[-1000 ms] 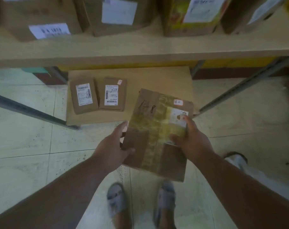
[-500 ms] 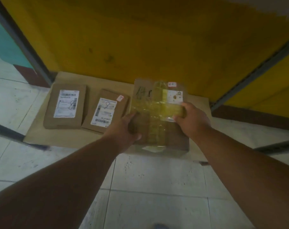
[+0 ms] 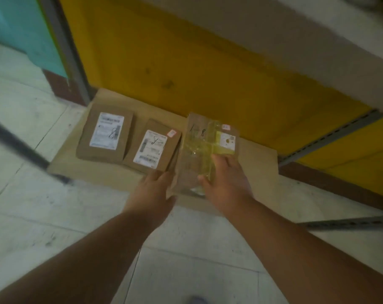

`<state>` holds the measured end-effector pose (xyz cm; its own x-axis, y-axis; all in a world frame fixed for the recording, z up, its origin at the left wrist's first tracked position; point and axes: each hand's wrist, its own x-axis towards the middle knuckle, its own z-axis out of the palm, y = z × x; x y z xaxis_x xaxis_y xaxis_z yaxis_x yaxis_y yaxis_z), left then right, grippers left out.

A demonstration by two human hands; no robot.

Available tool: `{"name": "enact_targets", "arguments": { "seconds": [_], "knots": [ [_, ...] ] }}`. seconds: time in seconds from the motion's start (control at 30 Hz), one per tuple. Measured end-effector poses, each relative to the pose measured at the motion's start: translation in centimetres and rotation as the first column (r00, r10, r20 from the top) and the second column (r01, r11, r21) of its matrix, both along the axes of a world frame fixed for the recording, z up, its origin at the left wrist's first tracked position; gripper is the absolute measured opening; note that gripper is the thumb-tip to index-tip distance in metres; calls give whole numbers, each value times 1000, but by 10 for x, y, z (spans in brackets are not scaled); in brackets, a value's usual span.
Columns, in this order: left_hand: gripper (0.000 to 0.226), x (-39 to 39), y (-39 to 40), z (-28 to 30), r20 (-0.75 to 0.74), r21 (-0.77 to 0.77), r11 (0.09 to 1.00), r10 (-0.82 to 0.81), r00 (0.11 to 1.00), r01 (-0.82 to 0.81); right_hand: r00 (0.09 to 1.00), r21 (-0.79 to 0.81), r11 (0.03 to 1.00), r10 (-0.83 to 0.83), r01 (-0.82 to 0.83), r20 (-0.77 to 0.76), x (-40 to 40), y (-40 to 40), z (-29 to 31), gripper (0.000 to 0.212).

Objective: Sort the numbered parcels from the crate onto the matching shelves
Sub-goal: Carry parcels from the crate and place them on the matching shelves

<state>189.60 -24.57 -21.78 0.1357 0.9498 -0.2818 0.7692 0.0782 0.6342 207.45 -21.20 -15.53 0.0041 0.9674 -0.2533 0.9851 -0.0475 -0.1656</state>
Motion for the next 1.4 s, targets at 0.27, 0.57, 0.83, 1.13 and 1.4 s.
{"name": "enact_targets", "arguments": {
  "seconds": [0.27,0.57,0.83,1.13,1.4],
  "knots": [
    [54,-173,-187,138,-99,-37,951,303,948,-308,915,-105,914,375,-392,-149,-191,-112,139,59],
    [52,-385,-321,375,-223,-2,774,617,755,-633,667,69,702,698,-709,-261,-445,-198,369,58],
    [54,-535,-307,475,-284,106,665,733,618,-739,504,276,563,824,-779,-259,-611,-157,479,61],
    [55,-746,-220,537,-208,247,478,876,436,-843,347,368,406,912,-837,-218,-850,-54,553,68],
    [58,-986,-167,527,-156,285,455,890,428,-844,361,435,433,901,-790,-242,-1093,0,559,68]
  ]
}}
